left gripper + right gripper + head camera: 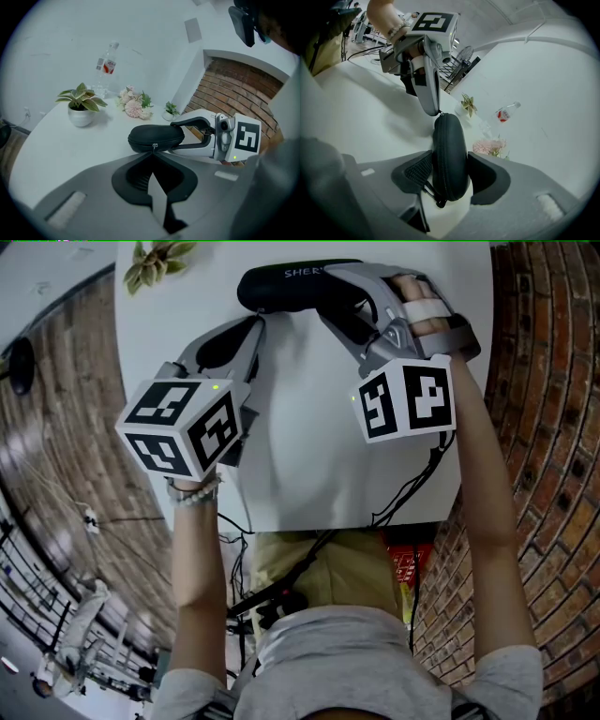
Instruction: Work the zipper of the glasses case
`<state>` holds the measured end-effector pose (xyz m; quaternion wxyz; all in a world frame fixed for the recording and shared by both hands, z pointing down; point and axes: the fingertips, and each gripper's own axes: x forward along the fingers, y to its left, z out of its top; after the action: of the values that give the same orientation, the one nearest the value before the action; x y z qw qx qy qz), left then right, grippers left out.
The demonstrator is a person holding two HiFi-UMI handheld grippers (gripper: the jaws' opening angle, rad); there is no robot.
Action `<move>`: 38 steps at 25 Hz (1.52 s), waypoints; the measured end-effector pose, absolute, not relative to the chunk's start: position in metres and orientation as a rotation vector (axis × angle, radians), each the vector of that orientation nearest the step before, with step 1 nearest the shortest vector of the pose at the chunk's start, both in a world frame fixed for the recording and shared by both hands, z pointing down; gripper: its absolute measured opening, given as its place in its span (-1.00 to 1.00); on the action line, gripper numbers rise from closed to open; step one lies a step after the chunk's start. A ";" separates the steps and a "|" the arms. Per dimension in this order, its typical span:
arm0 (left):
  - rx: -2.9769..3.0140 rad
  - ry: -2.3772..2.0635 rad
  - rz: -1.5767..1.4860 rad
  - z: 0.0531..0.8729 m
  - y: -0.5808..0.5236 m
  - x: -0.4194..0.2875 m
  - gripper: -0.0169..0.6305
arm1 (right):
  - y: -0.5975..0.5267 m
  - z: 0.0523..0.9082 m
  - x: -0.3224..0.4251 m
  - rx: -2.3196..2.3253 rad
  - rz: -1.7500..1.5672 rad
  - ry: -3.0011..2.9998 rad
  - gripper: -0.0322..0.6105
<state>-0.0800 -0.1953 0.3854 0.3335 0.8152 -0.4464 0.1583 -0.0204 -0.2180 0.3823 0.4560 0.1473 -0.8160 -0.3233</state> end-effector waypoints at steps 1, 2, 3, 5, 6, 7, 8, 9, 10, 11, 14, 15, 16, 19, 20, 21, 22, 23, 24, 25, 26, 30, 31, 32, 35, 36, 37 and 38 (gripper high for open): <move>2.124 -1.170 0.414 0.386 -0.196 -0.082 -0.89 | -0.218 0.382 -0.021 0.363 -0.798 -2.012 -0.15; 2.120 -1.174 0.416 0.386 -0.196 -0.084 -0.89 | -0.218 0.382 -0.021 0.362 -0.798 -2.012 -0.15; 2.117 -1.179 0.418 0.387 -0.196 -0.085 -0.89 | -0.218 0.382 -0.020 0.361 -0.798 -2.012 -0.15; 2.111 -1.189 0.428 0.388 -0.197 -0.088 -0.89 | -0.218 0.382 -0.020 0.359 -0.800 -2.012 -0.15; 2.107 -1.195 0.431 0.388 -0.197 -0.090 -0.89 | -0.218 0.382 -0.020 0.358 -0.802 -2.012 -0.15; 2.101 -1.202 0.432 0.389 -0.198 -0.092 -0.89 | -0.217 0.382 -0.020 0.356 -0.803 -2.011 -0.15; 2.094 -1.209 0.431 0.389 -0.198 -0.094 -0.89 | -0.217 0.382 -0.020 0.356 -0.804 -2.010 -0.15; 2.090 -1.216 0.432 0.389 -0.199 -0.095 -0.89 | -0.217 0.381 -0.020 0.356 -0.805 -2.010 -0.15; 2.089 -1.223 0.436 0.390 -0.200 -0.097 -0.89 | -0.217 0.381 -0.020 0.356 -0.806 -2.009 -0.15; 2.090 -1.231 0.442 0.390 -0.200 -0.098 -0.89 | -0.217 0.381 -0.020 0.357 -0.807 -2.009 -0.15; 2.090 -1.240 0.448 0.391 -0.202 -0.099 -0.89 | -0.217 0.381 -0.019 0.357 -0.813 -2.007 -0.15; 2.085 -1.239 0.442 0.391 -0.203 -0.099 -0.89 | -0.217 0.381 -0.019 0.357 -0.814 -2.007 -0.16; 2.081 -1.238 0.437 0.391 -0.204 -0.100 -0.89 | -0.217 0.382 -0.019 0.358 -0.815 -2.006 -0.16; 2.088 -1.241 0.449 0.392 -0.205 -0.100 -0.88 | -0.217 0.382 -0.019 0.358 -0.815 -2.005 -0.16; 2.096 -1.241 0.456 0.392 -0.205 -0.099 -0.88 | -0.217 0.382 -0.019 0.359 -0.816 -2.004 -0.16; 2.105 -1.242 0.461 0.392 -0.204 -0.099 -0.89 | -0.217 0.382 -0.019 0.361 -0.816 -2.004 -0.16; 2.115 -1.245 0.467 0.392 -0.204 -0.098 -0.89 | -0.217 0.382 -0.019 0.364 -0.816 -2.003 -0.16; 2.123 -1.250 0.473 0.391 -0.203 -0.097 -0.89 | -0.217 0.381 -0.019 0.368 -0.816 -2.002 -0.16; 2.131 -1.253 0.477 0.391 -0.203 -0.096 -0.89 | -0.217 0.381 -0.019 0.374 -0.815 -2.002 -0.16; 2.137 -1.250 0.479 0.392 -0.202 -0.095 -0.89 | -0.217 0.380 -0.019 0.382 -0.815 -2.003 -0.15; 2.144 -1.240 0.479 0.392 -0.201 -0.092 -0.82 | -0.217 0.380 -0.019 0.390 -0.814 -2.006 -0.15; 2.166 -1.190 0.472 0.392 -0.195 -0.083 -0.46 | -0.218 0.379 -0.021 0.439 -0.769 -2.060 -0.12; 2.170 -1.189 0.473 0.391 -0.193 -0.083 -0.44 | -0.218 0.378 -0.022 0.453 -0.745 -2.077 -0.11; 2.177 -1.192 0.477 0.389 -0.192 -0.082 -0.44 | -0.218 0.377 -0.022 0.465 -0.725 -2.090 -0.11; 2.209 -1.196 0.487 0.381 -0.187 -0.082 -0.44 | -0.214 0.376 -0.022 0.491 -0.687 -2.107 -0.11; 2.226 -1.191 0.480 0.377 -0.184 -0.081 -0.41 | -0.213 0.377 -0.021 0.498 -0.672 -2.115 -0.11; 2.244 -1.185 0.468 0.372 -0.183 -0.081 -0.39 | -0.211 0.378 -0.020 0.504 -0.651 -2.124 -0.10; 2.261 -1.184 0.451 0.366 -0.181 -0.081 -0.39 | -0.209 0.380 -0.019 0.511 -0.623 -2.135 -0.07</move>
<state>-0.0808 -0.1812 0.3658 0.2716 0.8396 -0.4396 0.1676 -0.0188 -0.2089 0.3795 0.4167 0.2035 -0.8506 -0.2480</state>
